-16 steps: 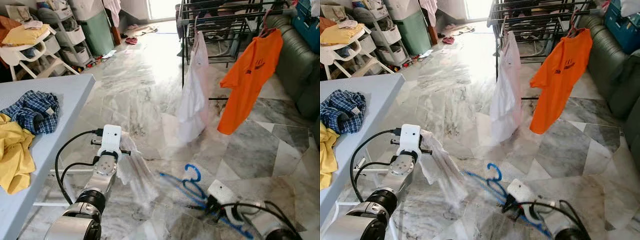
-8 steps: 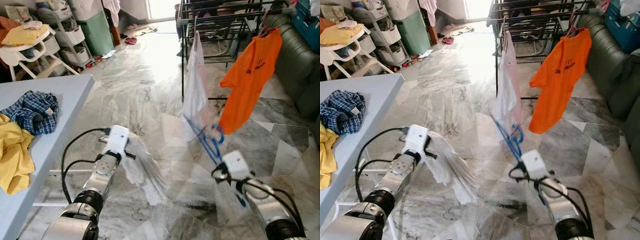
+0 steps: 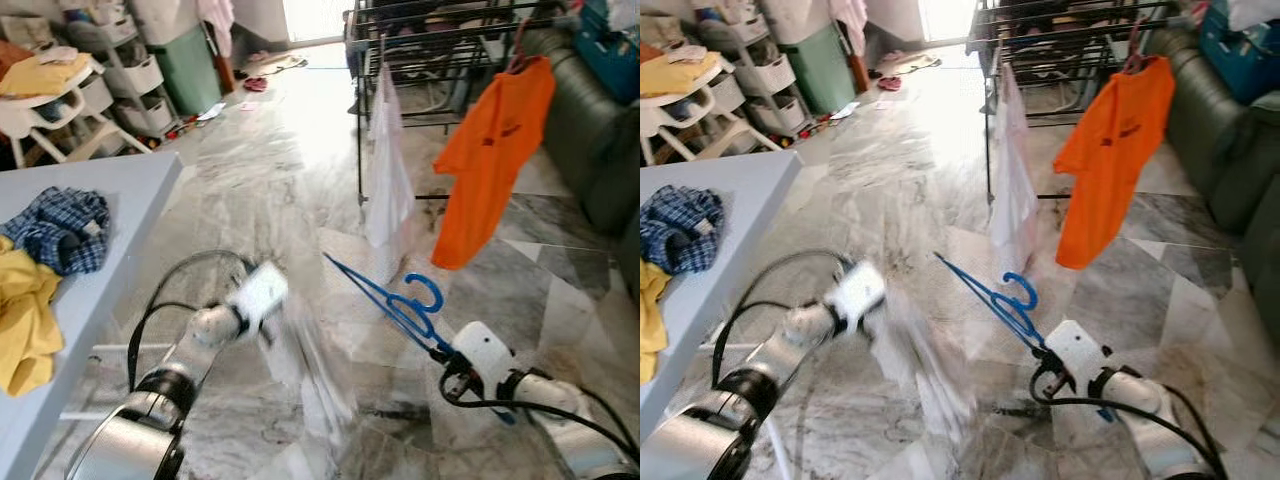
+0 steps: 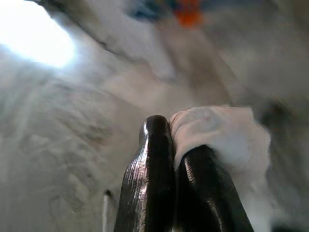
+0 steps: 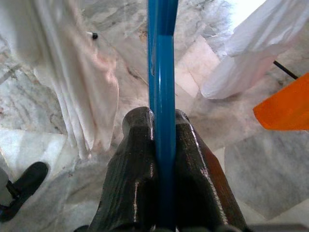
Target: Hang hanger
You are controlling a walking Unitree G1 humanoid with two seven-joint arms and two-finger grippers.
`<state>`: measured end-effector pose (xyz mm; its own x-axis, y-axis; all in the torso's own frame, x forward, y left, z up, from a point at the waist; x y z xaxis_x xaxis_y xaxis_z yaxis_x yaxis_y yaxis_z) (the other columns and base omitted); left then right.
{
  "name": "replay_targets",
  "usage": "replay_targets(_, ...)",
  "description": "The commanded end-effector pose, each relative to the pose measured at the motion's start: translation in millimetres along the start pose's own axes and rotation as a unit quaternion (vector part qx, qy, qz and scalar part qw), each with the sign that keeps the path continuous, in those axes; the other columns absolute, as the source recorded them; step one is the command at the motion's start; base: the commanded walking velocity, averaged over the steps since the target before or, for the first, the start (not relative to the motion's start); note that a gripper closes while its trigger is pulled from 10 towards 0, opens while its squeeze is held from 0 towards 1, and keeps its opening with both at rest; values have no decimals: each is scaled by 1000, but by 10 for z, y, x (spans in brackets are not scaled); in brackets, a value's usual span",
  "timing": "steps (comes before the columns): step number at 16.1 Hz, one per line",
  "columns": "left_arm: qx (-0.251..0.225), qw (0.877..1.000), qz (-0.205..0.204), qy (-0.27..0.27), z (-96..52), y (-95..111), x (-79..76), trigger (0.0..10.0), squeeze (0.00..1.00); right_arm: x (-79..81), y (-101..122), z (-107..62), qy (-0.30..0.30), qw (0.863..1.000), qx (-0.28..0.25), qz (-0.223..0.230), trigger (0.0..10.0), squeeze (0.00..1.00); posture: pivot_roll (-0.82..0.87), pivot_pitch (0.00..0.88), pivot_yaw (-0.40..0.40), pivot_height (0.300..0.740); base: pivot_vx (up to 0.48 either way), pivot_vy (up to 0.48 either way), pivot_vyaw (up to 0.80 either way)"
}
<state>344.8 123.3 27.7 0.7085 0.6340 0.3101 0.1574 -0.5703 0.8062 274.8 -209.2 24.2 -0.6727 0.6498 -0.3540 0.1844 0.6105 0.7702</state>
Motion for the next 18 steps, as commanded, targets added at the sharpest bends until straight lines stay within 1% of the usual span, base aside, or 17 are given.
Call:
replay_targets(1, 28, 999, 36, -7, -84, -144, 43, 10000, 0, 40, 106, 9, 19, 1000, -17, -4, 10000, 0, -191, 40, 168, 740, 0, 0, 0)
replay_targets(2, 29, 998, 47, 1, -98, -151, 73, 10000, 0, 57, 108, -12, 29, 999, -16, -6, 10000, 0, -191, 40, 166, 740, 0, 0, 0)
replay_targets(3, 15, 999, 33, 22, -104, -91, 155, 10000, 0, 105, 104, -55, 54, 998, -13, -10, 10000, 0, -189, 43, 163, 740, 0, 0, 0)
replay_targets(4, 12, 999, 33, 24, -104, -72, 172, 10000, 0, 113, 101, -63, 58, 998, -12, -11, 10000, 0, -189, 43, 163, 740, 0, 0, 0)
replay_targets(6, -7, 997, 57, 48, -111, 52, 285, 10000, 0, 155, 95, -118, 86, 996, -7, -8, 10000, 0, -188, 45, 164, 740, 0, 0, 0)
replay_targets(8, -40, 992, 73, 90, -123, 221, 419, 10000, 0, 195, 114, -187, 115, 993, -8, 4, 10000, 0, -189, 49, 168, 740, 0, 0, 0)
replay_targets(10, -69, 989, 78, 109, -129, 347, 478, 10000, 0, 255, 103, -247, 140, 990, -3, 16, 10000, 0, -193, 53, 174, 740, 0, 0, 0)
replay_targets(14, -84, 987, 90, 104, -111, 462, 488, 10000, 0, 309, 53, -303, 149, 988, 11, 27, 10000, 0, -198, 55, 179, 740, 0, 0, 0)
replay_targets(16, -89, 986, 93, 102, -107, 494, 493, 10000, 0, 325, 39, -304, 150, 988, 15, 30, 10000, 0, -196, 55, 178, 740, 0, 0, 0)
replay_targets(18, -88, 986, 94, 104, -115, 495, 511, 10000, 0, 289, 32, -297, 138, 990, 19, 29, 10000, 0, -196, 54, 177, 740, 0, 0, 0)
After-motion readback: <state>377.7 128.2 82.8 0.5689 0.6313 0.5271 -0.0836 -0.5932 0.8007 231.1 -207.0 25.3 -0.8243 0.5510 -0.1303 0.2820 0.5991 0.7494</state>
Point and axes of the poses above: a point about 5 cm out from each wrist's last joint towards the gripper, its own z axis pointing out of the wrist towards the gripper, its own y axis along the axis of the wrist's last joint, x = y × z, the point moved 3 cm from there along z, pointing out of the wrist towards the gripper, and after that the axes turned 7 degrees about -z, right-handed, at the moved point
